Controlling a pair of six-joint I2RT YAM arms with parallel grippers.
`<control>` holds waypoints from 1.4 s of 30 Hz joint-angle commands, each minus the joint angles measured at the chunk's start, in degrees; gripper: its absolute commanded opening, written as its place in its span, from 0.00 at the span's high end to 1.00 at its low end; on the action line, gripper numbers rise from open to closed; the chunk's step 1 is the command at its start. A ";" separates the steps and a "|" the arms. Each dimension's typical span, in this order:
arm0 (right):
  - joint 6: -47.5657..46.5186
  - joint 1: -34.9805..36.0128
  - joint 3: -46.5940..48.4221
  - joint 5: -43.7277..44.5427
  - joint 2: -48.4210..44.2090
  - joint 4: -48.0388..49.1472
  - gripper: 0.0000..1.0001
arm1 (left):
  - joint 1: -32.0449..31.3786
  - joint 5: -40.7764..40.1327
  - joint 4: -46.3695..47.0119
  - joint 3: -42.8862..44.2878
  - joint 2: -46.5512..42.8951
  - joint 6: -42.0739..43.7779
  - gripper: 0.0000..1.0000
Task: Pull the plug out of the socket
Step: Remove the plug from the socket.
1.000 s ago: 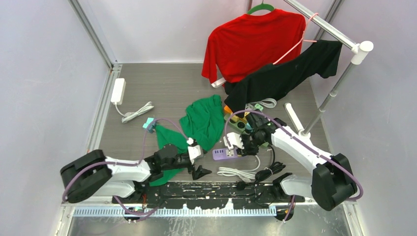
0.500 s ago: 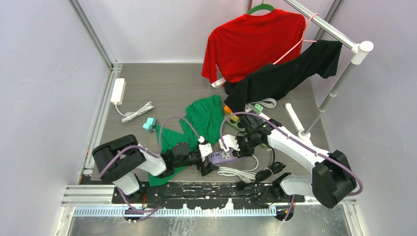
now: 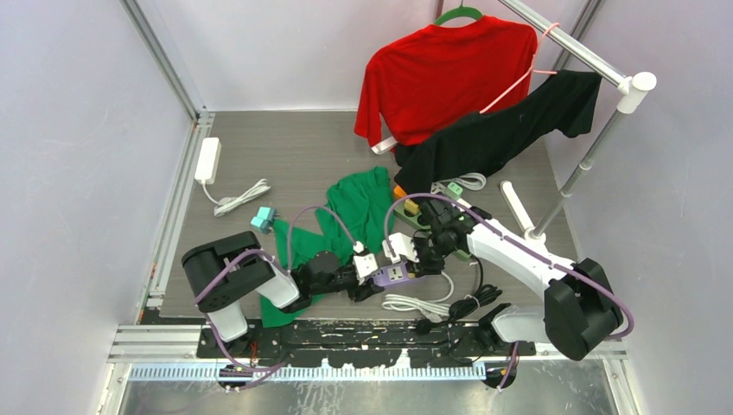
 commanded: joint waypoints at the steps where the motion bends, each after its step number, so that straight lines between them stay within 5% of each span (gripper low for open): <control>1: 3.07 0.85 1.02 -6.24 2.94 -1.47 0.83 | -0.25 -1.66 1.39 1.45 -2.58 1.05 0.78; 3: 4.39 1.19 1.89 -7.62 4.08 -0.95 0.84 | -0.30 -1.41 -0.98 1.89 -3.63 1.72 0.95; 5: 6.15 1.53 2.38 -6.77 5.14 0.89 0.85 | -0.31 -0.59 -2.02 2.09 -3.36 1.80 1.00; 12: 4.76 -3.77 1.55 -1.42 3.48 2.31 0.95 | -0.31 -1.02 0.83 1.24 -0.14 1.70 1.00; 20: -15.52 -5.02 -2.65 -8.10 0.43 -10.08 0.99 | -0.30 -1.58 2.27 0.26 1.31 2.21 1.00; 25: -1.91 3.77 0.51 -3.72 5.15 -2.10 0.99 | -0.28 -1.25 2.89 0.38 2.84 2.29 1.00; 30: 6.85 4.06 2.80 -1.72 7.12 3.26 0.99 | -0.30 -1.68 1.06 -0.11 1.08 2.68 1.00; 37: -0.01 -3.76 0.14 0.88 1.07 0.41 0.99 | -0.30 -1.62 1.06 -0.75 -0.94 2.41 1.00; 42: -11.72 -3.15 -1.30 -2.07 1.06 -8.10 0.99 | -0.29 -1.53 1.56 -1.17 0.60 1.94 1.00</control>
